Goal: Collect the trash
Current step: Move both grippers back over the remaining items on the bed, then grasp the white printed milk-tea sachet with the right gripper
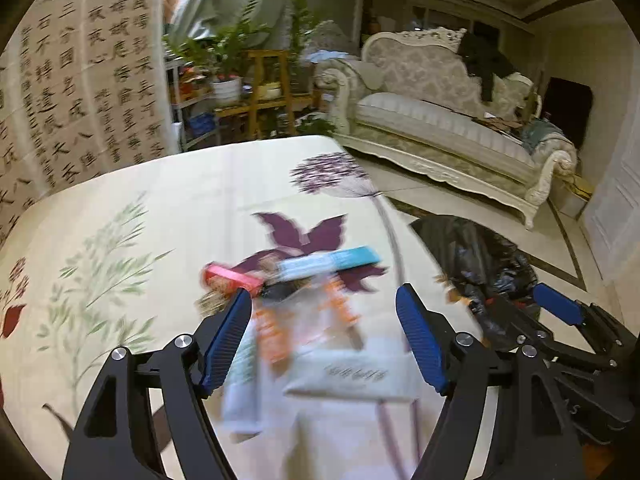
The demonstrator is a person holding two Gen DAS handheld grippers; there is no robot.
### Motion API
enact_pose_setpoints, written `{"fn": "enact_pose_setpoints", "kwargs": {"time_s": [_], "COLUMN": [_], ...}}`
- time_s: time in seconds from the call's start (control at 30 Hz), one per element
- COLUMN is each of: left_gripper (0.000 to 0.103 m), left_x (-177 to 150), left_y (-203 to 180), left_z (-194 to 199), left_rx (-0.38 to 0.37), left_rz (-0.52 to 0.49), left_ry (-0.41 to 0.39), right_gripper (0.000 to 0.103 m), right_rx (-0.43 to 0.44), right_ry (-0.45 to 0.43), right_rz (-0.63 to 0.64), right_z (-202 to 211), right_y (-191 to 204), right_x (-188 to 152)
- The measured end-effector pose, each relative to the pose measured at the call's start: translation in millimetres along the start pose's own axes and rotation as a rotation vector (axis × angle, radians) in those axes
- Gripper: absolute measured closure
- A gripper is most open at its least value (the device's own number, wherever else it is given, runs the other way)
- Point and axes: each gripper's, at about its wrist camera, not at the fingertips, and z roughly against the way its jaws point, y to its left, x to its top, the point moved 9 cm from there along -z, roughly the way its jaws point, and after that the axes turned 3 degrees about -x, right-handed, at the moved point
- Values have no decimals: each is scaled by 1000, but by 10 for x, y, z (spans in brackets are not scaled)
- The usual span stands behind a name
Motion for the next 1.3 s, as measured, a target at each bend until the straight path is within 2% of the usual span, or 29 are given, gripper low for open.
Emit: {"fn": "enact_pose_setpoints", "kwargs": {"time_s": [0.3, 0.6, 0.83, 1.17, 1.23, 1.3], "left_gripper": [30, 30, 30, 30, 30, 30], "left_x": [-271, -450, -528, -550, -559, -571], "left_y": [638, 994, 1094, 1086, 1077, 1080], "left_z": [164, 234, 211, 222, 230, 240], "left_rx": [75, 107, 105, 92, 91, 90], "left_rz": [86, 143, 166, 174, 172, 173], "left_ry": [24, 38, 53, 59, 57, 57], "right_gripper": [35, 35, 35, 36, 39, 39], "right_rx": [89, 140, 162, 236, 247, 220], "right_ry": [43, 114, 171, 213, 210, 189], "right_rz": [96, 193, 184, 227, 226, 231], "right_z": [-13, -196, -360, -190, -163, -165], "right_y": [602, 1023, 1079, 1217, 1233, 1217], "right_x": [-187, -314, -340, -482, -473, -435]}}
